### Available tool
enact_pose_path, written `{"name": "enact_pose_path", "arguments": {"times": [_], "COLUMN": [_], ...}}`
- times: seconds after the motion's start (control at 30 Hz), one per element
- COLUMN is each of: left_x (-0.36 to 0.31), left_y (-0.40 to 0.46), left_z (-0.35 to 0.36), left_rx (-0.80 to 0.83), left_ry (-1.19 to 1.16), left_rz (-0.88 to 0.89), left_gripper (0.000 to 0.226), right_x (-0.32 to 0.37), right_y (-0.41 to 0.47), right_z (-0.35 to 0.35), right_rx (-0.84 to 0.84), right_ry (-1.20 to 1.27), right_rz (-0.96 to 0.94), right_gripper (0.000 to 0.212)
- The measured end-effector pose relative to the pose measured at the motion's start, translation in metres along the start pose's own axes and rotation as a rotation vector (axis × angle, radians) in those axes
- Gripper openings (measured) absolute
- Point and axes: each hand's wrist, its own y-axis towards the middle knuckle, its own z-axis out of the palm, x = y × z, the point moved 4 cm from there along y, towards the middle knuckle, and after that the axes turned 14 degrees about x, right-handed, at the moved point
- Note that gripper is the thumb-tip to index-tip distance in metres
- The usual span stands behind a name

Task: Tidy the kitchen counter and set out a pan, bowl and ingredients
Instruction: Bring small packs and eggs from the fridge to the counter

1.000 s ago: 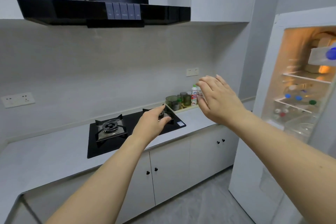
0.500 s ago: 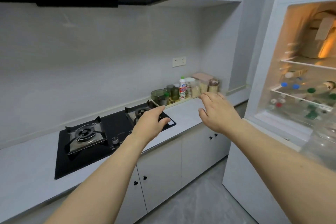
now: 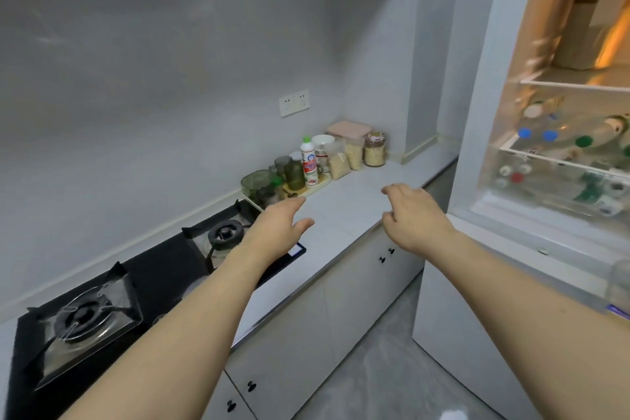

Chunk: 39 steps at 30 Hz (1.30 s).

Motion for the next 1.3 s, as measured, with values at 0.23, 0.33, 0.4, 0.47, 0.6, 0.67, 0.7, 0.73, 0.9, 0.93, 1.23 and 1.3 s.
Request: {"name": "enact_pose_path", "arguments": {"times": [0.23,0.33,0.4,0.47,0.6,0.67,0.7,0.73,0.9,0.93,1.23,1.3], "left_x": [-0.020,-0.036,-0.046,-0.055,-0.077,-0.092,-0.099,-0.106,-0.161,-0.176,-0.285,-0.314], "left_y": [0.117,0.177,0.210,0.239,0.290,0.306,0.313,0.319,0.340,0.346,0.379,0.379], "left_z": [0.023,0.024,0.024,0.025,0.040,0.052,0.059,0.064,0.101,0.110,0.147,0.158], "left_rx": [0.133,0.156,0.181,0.207,0.281,0.328,0.348,0.368,0.480,0.507,0.559,0.575], "left_ry": [0.044,0.071,0.083,0.090,0.089,0.102,0.112,0.112,0.071,0.071,0.081,0.097], "left_rz": [0.159,0.260,0.326,0.390,0.541,0.614,0.646,0.673,0.814,0.843,0.988,1.043], "left_gripper": [0.058,0.058,0.058,0.057,0.057,0.057,0.057,0.056,0.054,0.053,0.045,0.044], "right_x": [-0.059,-0.092,-0.110,-0.121,-0.141,-0.152,-0.157,-0.162,-0.198,-0.209,-0.292,-0.310], "right_y": [0.044,0.065,0.075,0.084,0.100,0.101,0.100,0.098,0.073,0.065,0.017,0.011], "right_z": [0.017,0.015,0.012,0.013,0.020,0.026,0.029,0.031,0.045,0.046,0.035,0.038], "right_rx": [-0.013,-0.065,-0.109,-0.134,-0.210,-0.245,-0.259,-0.270,-0.315,-0.336,-0.489,-0.521], "right_ry": [0.325,0.406,0.461,0.526,0.654,0.688,0.702,0.713,0.760,0.772,0.751,0.772], "right_rz": [0.248,0.365,0.445,0.508,0.637,0.700,0.735,0.766,0.922,0.953,1.074,1.094], "right_gripper": [0.051,0.049,0.049,0.048,0.043,0.041,0.040,0.040,0.038,0.038,0.038,0.038]}}
